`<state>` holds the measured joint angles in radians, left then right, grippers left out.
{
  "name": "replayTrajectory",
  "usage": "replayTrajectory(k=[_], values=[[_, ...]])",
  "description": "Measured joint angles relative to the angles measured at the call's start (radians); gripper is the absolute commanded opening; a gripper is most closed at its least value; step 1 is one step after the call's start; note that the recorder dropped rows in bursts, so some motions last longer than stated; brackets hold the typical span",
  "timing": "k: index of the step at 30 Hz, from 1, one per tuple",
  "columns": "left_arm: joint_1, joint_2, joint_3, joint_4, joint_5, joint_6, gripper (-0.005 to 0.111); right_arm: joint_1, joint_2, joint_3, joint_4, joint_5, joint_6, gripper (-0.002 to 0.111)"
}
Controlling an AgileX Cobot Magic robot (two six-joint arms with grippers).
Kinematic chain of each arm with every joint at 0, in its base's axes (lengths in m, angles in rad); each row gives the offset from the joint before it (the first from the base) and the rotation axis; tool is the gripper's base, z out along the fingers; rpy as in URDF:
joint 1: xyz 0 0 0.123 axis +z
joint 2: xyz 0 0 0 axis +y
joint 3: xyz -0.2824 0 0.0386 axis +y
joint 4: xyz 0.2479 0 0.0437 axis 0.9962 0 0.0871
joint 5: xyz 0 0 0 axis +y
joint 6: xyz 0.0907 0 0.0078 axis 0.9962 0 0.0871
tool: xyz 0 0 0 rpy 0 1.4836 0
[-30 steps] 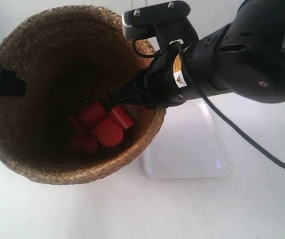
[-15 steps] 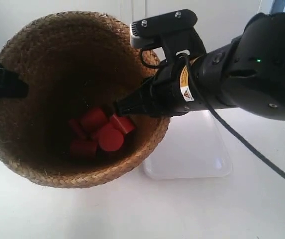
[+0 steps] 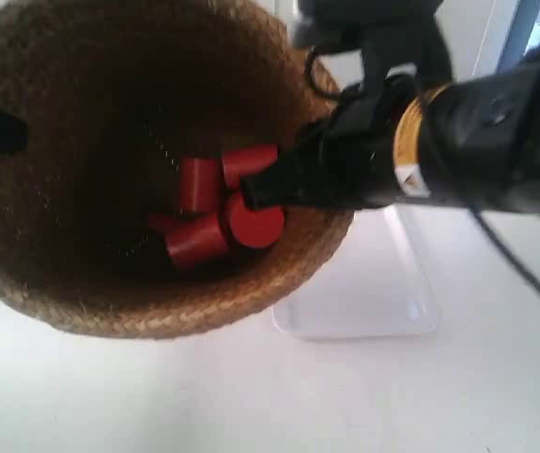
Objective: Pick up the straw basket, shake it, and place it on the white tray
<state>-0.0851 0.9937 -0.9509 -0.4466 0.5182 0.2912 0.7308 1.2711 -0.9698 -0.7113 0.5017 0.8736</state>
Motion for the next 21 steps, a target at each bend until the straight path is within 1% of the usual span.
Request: replayTrajectory(k=[4, 8, 15, 21], values=[[-0.002, 0.018, 0.017, 0.025, 0.017, -0.016, 0.0, -0.002, 0.003, 0.013, 0.017, -0.044, 0.007, 0.0], [-0.002, 0.012, 0.017, 0.001, 0.024, -0.021, 0.0, -0.003, -0.01, 0.012, 0.011, -0.041, 0.007, 0.0], [-0.002, 0.012, 0.02, -0.009, 0.028, -0.019, 0.0, -0.003, 0.035, 0.014, 0.016, -0.05, 0.021, 0.0], [0.0, 0.012, 0.022, -0.049, 0.003, -0.008, 0.0, -0.004, 0.074, 0.014, 0.026, -0.078, 0.03, 0.0]])
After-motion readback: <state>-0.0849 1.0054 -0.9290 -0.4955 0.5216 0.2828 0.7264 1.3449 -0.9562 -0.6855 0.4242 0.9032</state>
